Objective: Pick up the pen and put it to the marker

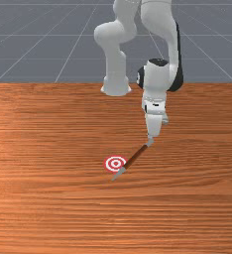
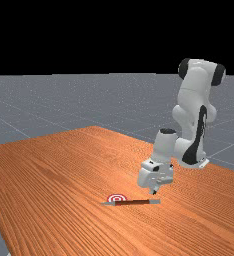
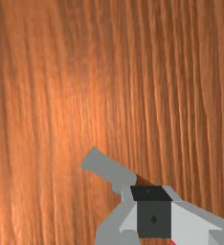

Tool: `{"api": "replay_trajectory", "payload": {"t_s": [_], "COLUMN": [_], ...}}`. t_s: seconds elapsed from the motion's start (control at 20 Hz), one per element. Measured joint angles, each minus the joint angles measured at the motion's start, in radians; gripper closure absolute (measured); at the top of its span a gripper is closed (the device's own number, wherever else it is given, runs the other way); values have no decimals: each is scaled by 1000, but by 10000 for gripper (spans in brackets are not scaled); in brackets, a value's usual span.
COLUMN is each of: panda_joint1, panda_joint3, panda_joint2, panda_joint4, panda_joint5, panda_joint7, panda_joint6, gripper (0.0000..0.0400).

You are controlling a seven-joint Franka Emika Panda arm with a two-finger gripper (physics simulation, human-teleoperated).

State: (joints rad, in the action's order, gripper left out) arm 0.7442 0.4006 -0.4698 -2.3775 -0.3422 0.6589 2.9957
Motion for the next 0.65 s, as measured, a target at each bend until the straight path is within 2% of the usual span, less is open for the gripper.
{"api": "replay_trajectory", "payload": {"t_s": [0.05,0.1,0.25,0.3,0.35,0.45,0.5,0.55,0.6,0.65], "panda_joint1": [20,-37,-96,-225,-368,-586,-670,-665,-628,-628], "panda_joint3": [18,-34,-101,-212,-309,-415,-442,-403,-353,-350], "panda_joint2": [-11,-29,-96,-75,-60,-45,-40,-34,-34,-34], "panda_joint4": [4,44,67,38,27,8,2,-7,-9,-8], "panda_joint5": [15,-3,-28,13,60,96,100,65,36,24], "panda_joint7": [-3,29,47,199,338,507,557,502,438,421], "panda_joint6": [1,-65,9,89,94,97,101,123,129,129], "gripper": [400,400,400,400,400,400,400,400,400,400]}}
